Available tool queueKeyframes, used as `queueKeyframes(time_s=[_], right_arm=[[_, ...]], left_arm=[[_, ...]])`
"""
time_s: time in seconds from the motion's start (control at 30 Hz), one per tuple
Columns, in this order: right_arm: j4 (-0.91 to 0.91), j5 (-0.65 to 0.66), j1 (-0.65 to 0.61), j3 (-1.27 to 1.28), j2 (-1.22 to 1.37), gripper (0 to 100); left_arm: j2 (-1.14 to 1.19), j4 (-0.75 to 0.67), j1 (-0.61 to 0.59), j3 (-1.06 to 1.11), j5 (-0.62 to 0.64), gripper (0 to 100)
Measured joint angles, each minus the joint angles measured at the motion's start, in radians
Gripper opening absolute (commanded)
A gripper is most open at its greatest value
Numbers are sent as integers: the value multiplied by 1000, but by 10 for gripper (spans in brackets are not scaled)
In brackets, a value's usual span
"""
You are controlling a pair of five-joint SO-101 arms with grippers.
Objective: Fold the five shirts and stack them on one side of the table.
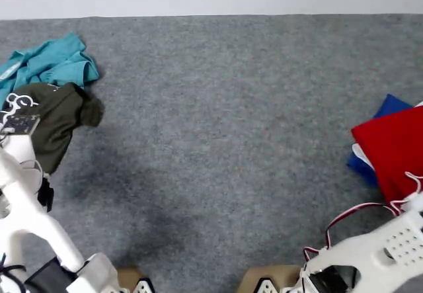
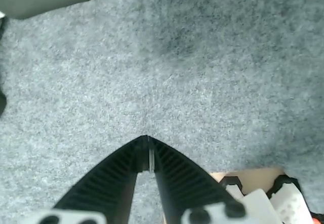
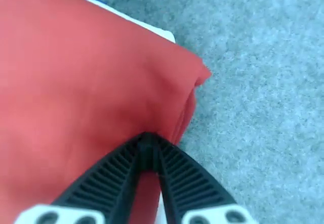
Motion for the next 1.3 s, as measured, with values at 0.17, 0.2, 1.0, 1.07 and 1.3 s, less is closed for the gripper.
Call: queueKeyframes(time_s=[0.17,0.2,1.0,1.07,1.3], right_arm=[[57,0,-2,0,-110,9],[74,0,-6,0,-146,9],[832,2,-594,34,-571,9],[832,2,-620,74,-594,9],[833,2,-824,252,-655,9]], left_arm=[[0,0,18,0,0,4],[0,0,18,0,0,4],[0,-18,15,-278,-6,151],[15,-43,11,-278,-6,168],[158,-106,5,-292,-83,177]])
